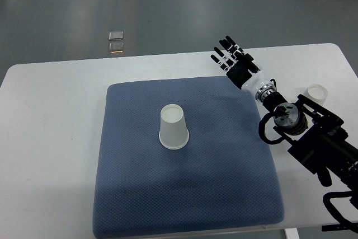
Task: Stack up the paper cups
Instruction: 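Raise the right hand and swing it toward the loose white paper cup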
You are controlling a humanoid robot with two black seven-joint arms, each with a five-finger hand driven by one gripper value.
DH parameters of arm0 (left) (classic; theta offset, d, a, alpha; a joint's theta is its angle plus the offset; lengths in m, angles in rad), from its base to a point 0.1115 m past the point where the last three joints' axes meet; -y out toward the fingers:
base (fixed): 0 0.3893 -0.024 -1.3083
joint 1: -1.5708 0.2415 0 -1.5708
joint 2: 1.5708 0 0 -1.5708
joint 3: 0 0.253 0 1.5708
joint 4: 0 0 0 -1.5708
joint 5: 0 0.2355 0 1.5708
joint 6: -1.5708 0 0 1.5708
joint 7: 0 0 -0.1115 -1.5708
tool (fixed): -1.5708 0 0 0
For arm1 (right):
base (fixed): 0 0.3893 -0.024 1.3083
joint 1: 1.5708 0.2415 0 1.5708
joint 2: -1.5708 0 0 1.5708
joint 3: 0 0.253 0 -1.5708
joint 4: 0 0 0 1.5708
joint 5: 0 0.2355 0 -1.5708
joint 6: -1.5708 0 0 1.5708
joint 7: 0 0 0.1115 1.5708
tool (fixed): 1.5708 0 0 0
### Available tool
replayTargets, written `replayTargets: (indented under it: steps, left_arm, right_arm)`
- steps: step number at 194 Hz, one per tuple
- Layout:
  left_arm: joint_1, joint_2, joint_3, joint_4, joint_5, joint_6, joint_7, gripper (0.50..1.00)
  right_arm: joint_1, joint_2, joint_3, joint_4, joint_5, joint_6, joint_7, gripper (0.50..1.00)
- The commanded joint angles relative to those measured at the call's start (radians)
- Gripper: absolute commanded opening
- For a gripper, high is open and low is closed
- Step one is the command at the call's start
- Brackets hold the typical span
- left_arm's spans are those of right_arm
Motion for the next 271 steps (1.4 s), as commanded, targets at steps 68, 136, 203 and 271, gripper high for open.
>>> replayTargets:
  steps: [68, 136, 203, 271]
  left_arm:
    - [-0.001, 0.0, 0.0, 0.001, 0.0, -0.008, 0.002, 1.0]
    - [-0.002, 0.0, 0.0, -0.008, 0.0, -0.005, 0.0, 1.0]
    - [-0.002, 0.0, 0.003, -0.016, 0.003, -0.017, 0.0, 1.0]
    - [-0.003, 0.0, 0.005, -0.033, 0.005, -0.018, 0.0, 1.0]
  right_arm:
    - [0.0, -0.001, -0.029, 0.0, 0.0, -0.003, 0.0, 0.928]
    - [0.02, -0.013, -0.06, 0.015, -0.063, 0.001, -0.003, 0.926]
    - [0.229, -0.142, -0.459, 0.069, -0.277, -0.016, -0.043, 0.926]
    - [0.624, -0.283, -1.203, 0.134, -0.282, 0.026, -0.046, 0.928]
